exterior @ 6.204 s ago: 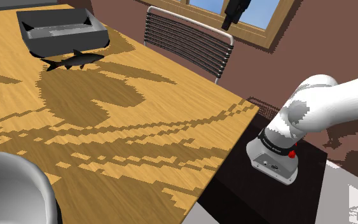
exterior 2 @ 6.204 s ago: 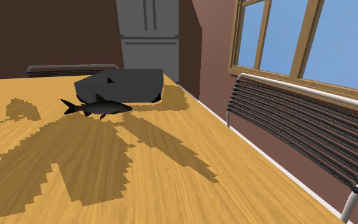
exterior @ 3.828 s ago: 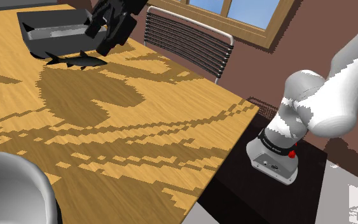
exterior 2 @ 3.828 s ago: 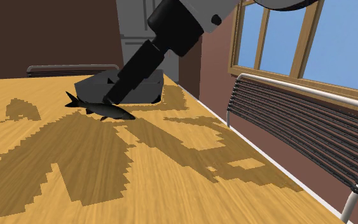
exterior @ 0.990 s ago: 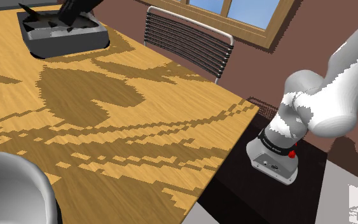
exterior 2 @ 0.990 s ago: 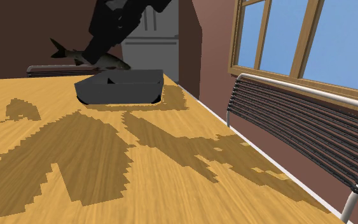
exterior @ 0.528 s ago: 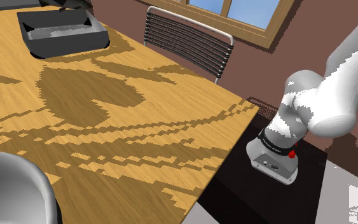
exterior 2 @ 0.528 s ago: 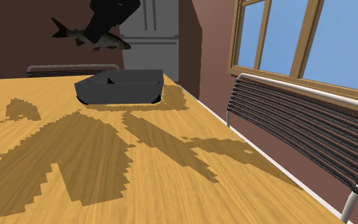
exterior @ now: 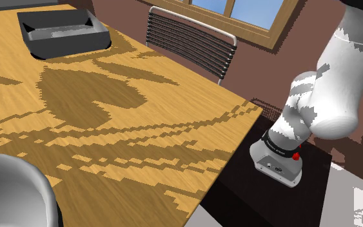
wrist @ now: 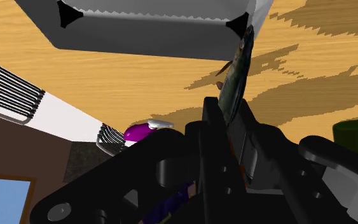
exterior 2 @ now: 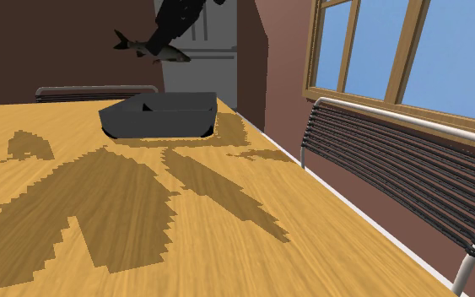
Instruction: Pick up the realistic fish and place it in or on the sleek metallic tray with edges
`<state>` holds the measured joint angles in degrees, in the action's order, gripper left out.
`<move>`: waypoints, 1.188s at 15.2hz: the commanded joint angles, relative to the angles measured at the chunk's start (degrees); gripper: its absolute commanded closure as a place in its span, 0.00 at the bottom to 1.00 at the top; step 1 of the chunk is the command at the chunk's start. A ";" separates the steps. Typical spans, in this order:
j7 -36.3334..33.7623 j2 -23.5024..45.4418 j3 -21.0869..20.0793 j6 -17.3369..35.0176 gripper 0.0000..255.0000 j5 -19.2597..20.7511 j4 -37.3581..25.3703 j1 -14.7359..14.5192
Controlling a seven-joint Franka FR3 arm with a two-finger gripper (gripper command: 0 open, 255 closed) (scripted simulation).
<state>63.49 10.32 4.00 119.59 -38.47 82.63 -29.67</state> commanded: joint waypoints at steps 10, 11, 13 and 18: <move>3.84 10.66 1.01 -3.49 1.00 -2.63 -11.25 4.00; 4.35 10.47 0.96 -2.83 1.00 -2.82 -10.27 3.95; 5.35 10.16 0.85 -1.54 1.00 -3.23 -8.39 3.86; 7.85 9.69 0.53 1.51 1.00 -4.37 -4.21 3.71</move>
<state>70.75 20.00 4.60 120.43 -42.55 77.62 -25.95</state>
